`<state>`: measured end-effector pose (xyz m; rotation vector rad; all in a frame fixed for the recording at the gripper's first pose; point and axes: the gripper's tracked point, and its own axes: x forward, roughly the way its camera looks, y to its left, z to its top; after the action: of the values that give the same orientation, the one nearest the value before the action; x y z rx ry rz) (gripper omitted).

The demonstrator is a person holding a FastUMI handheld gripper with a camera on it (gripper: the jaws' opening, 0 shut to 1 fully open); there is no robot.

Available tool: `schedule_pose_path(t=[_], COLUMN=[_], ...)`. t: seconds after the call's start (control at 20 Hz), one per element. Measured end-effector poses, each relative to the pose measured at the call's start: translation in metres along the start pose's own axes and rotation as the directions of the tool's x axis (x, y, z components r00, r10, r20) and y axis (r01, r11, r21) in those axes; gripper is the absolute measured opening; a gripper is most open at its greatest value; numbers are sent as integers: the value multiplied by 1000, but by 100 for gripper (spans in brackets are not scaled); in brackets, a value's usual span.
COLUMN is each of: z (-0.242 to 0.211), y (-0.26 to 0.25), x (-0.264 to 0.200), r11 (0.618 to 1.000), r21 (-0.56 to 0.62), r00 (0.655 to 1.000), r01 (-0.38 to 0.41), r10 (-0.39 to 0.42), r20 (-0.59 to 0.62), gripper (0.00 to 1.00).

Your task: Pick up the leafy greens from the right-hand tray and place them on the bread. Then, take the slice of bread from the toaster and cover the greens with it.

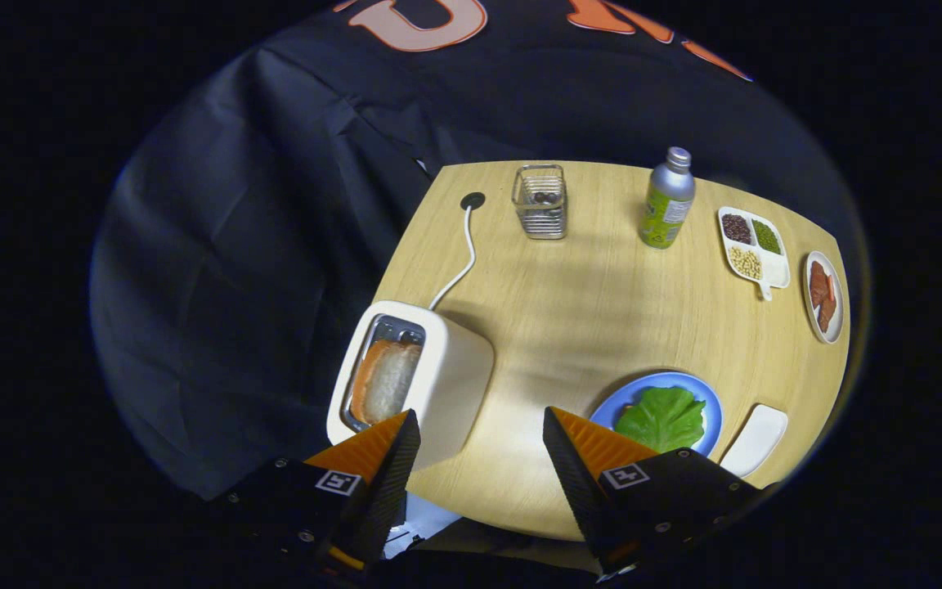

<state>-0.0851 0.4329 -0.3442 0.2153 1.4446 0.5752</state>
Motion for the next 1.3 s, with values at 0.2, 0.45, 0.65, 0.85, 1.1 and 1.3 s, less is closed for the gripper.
schedule_pose_path(t=[0.2, 0.45, 0.65, 0.85, 1.1, 1.3], z=[1, 5, 2, 2, -2, -6], y=[32, 67, 72, 82, 84, 86], x=[10, 18, 36, 51, 73, 85], r11=[1000, 999, 1000, 1000, 998, 997], r21=[7, -16, -15, -5, -20, -32], r00=[1000, 998, 996, 993, 987, 984], r01=[-13, -38, 4, 11, 60, 67], r10=[13, 37, -5, -11, -62, -71], r20=[-22, -52, -93, -116, -151, -164], gripper=[88, 87, 80, 71, 49, 37])
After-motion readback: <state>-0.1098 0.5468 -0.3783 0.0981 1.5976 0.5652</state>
